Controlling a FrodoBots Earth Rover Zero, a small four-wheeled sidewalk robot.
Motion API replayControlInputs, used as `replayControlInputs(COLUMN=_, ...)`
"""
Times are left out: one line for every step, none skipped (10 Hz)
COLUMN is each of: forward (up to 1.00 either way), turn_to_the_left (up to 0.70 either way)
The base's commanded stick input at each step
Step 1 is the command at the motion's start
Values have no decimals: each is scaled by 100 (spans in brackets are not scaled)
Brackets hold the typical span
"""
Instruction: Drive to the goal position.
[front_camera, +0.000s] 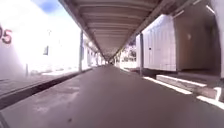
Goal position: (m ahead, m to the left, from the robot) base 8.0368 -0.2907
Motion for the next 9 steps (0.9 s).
replayControlInputs(forward=70, turn_to_the_left=0)
replayControlInputs(forward=70, turn_to_the_left=0)
replayControlInputs(forward=70, turn_to_the_left=0)
replayControlInputs(forward=70, turn_to_the_left=0)
replayControlInputs(forward=70, turn_to_the_left=0)
replayControlInputs(forward=70, turn_to_the_left=0)
replayControlInputs(forward=70, turn_to_the_left=0)
replayControlInputs(forward=50, turn_to_the_left=0)
replayControlInputs(forward=50, turn_to_the_left=0)
